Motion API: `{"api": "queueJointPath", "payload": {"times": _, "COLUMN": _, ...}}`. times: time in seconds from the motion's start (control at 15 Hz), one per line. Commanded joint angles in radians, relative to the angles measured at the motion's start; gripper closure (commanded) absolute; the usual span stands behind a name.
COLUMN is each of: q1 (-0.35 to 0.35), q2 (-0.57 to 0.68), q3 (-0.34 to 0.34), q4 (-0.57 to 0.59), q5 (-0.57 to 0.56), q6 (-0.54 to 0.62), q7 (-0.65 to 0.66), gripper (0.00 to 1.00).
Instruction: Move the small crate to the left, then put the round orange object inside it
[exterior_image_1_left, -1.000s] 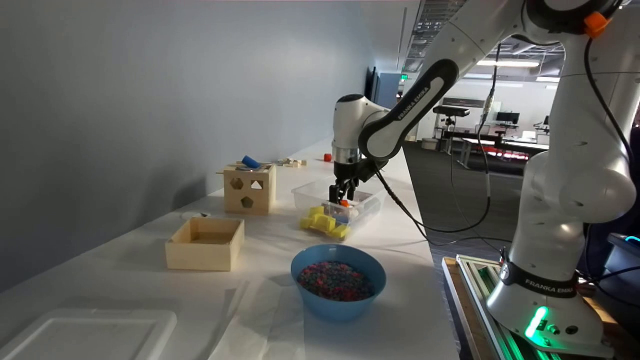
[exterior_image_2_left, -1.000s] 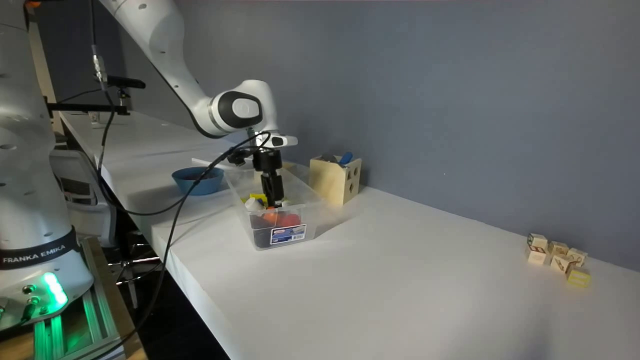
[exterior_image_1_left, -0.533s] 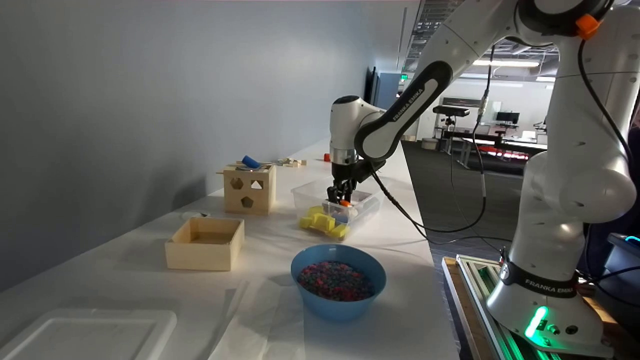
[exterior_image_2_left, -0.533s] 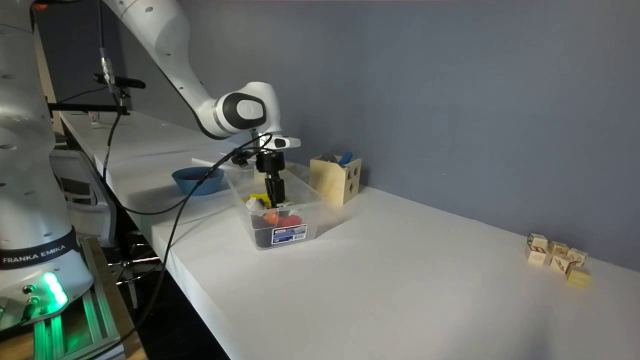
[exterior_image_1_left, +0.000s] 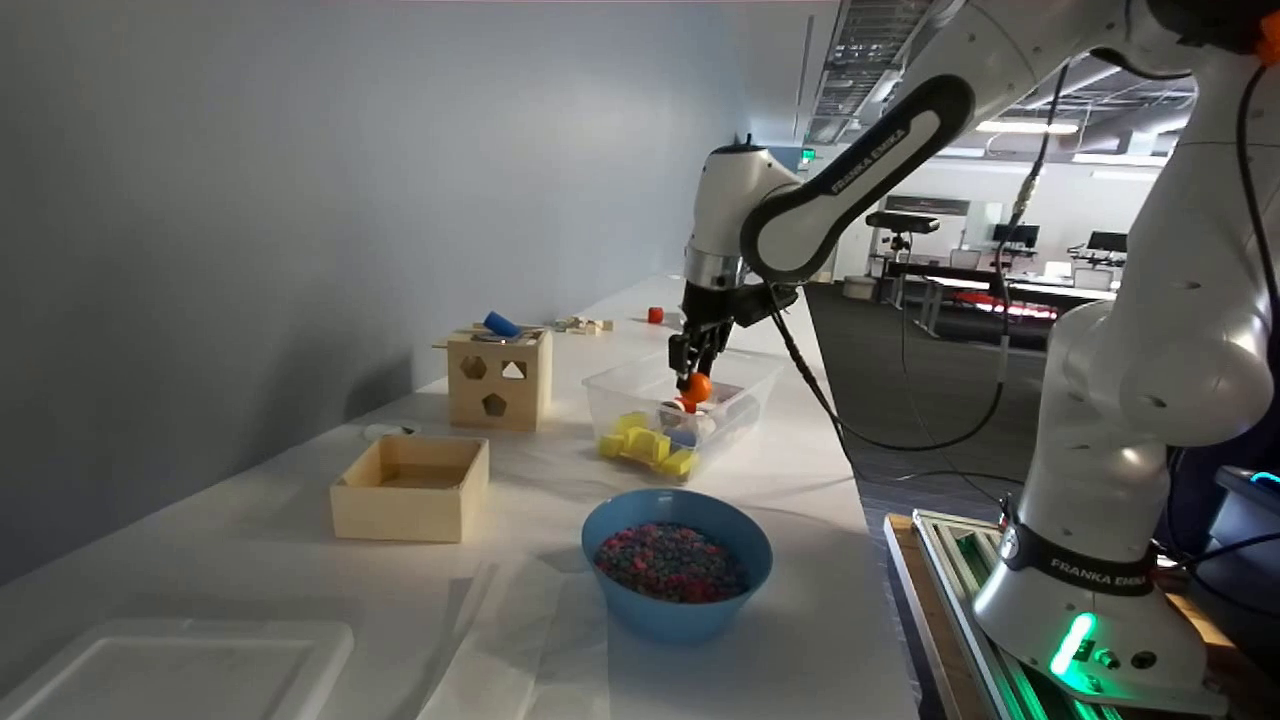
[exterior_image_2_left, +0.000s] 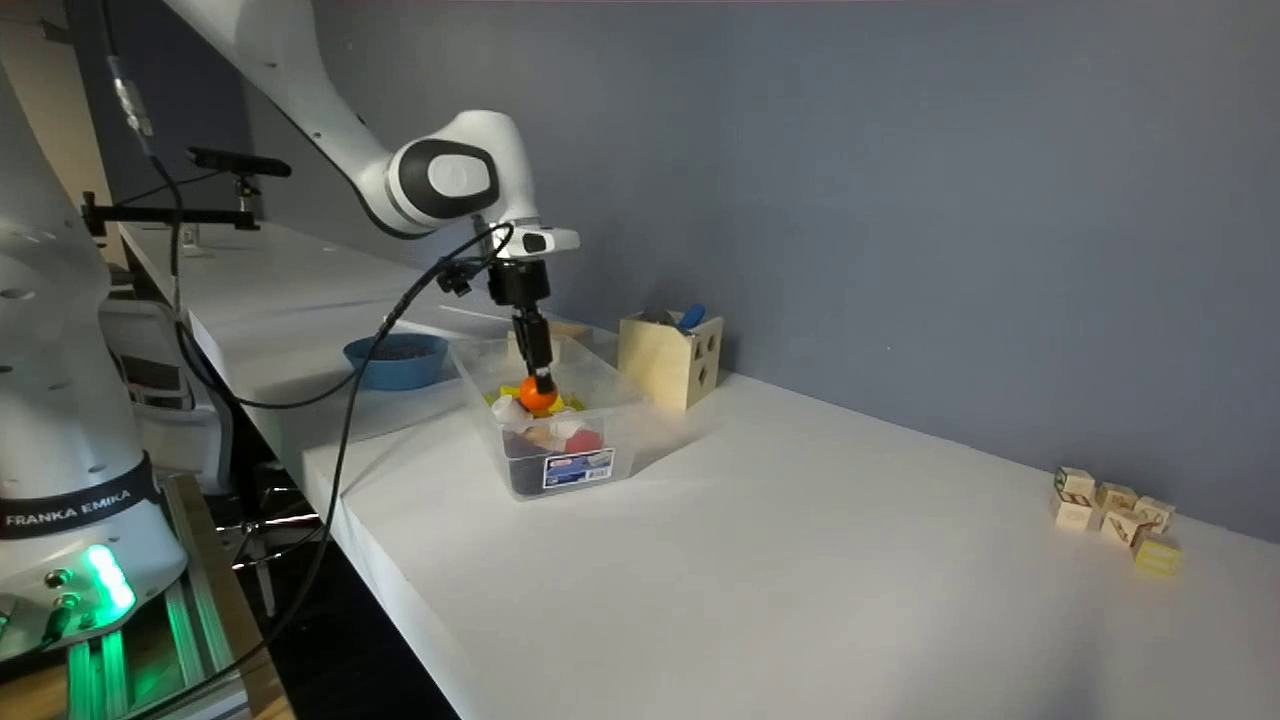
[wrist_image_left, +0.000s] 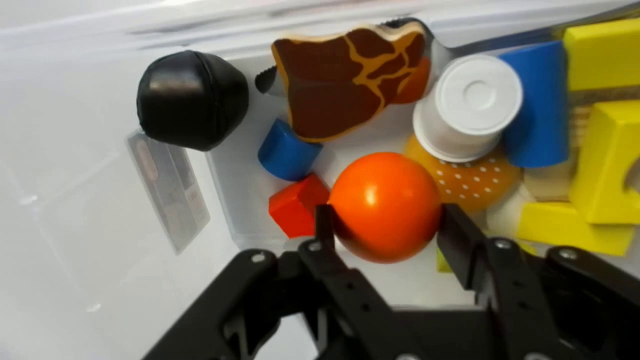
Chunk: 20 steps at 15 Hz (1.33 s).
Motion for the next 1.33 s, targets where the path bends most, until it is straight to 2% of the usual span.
{"api": "queueJointPath", "payload": {"times": 0.0, "q1": 0.021, "q2": -0.197, "q3": 0.013, "q4": -0.106, "q5": 0.166, "q6": 0.061, "q7": -0.133, "gripper": 0.70}}
{"api": "queueJointPath", "payload": {"times": 0.13, "q1": 0.050, "q2": -0.255, "q3": 0.048, "q4": -0.108, "q5": 0.228, "q6": 0.090, "q7": -0.157, "gripper": 0.70}}
{"api": "queueJointPath", "payload": {"times": 0.27, "q1": 0.064, "q2": -0.234, "q3": 0.127, "q4": -0.054, "q5": 0.231, "q6": 0.117, "q7": -0.092, "gripper": 0.70}}
{"api": "queueJointPath", "payload": {"times": 0.4, "q1": 0.049, "q2": -0.187, "q3": 0.223, "q4": 0.023, "q5": 0.196, "q6": 0.106, "q7": 0.007, "gripper": 0.70}}
{"api": "queueJointPath", "payload": {"times": 0.53, "q1": 0.004, "q2": -0.112, "q3": 0.329, "q4": 0.121, "q5": 0.122, "q6": 0.050, "q7": 0.145, "gripper": 0.70}}
{"api": "queueJointPath", "payload": {"times": 0.6, "q1": -0.011, "q2": -0.079, "q3": 0.361, "q4": 0.156, "q5": 0.085, "q6": 0.024, "q7": 0.193, "gripper": 0.70}}
{"api": "queueJointPath", "payload": {"times": 0.67, "q1": 0.035, "q2": -0.170, "q3": 0.303, "q4": 0.058, "q5": 0.150, "q6": 0.068, "q7": 0.104, "gripper": 0.45}}
{"api": "queueJointPath", "payload": {"times": 0.8, "q1": 0.031, "q2": -0.117, "q3": 0.337, "q4": 0.112, "q5": 0.111, "q6": 0.044, "q7": 0.171, "gripper": 0.45}}
{"api": "queueJointPath", "payload": {"times": 1.07, "q1": 0.021, "q2": -0.079, "q3": 0.331, "q4": 0.140, "q5": 0.101, "q6": 0.042, "q7": 0.178, "gripper": 0.45}}
{"api": "queueJointPath", "payload": {"times": 1.13, "q1": 0.020, "q2": -0.062, "q3": 0.344, "q4": 0.164, "q5": 0.097, "q6": 0.063, "q7": 0.219, "gripper": 0.70}}
{"api": "queueJointPath", "payload": {"times": 1.27, "q1": 0.030, "q2": -0.027, "q3": 0.374, "q4": 0.232, "q5": 0.069, "q6": 0.082, "q7": 0.265, "gripper": 0.70}}
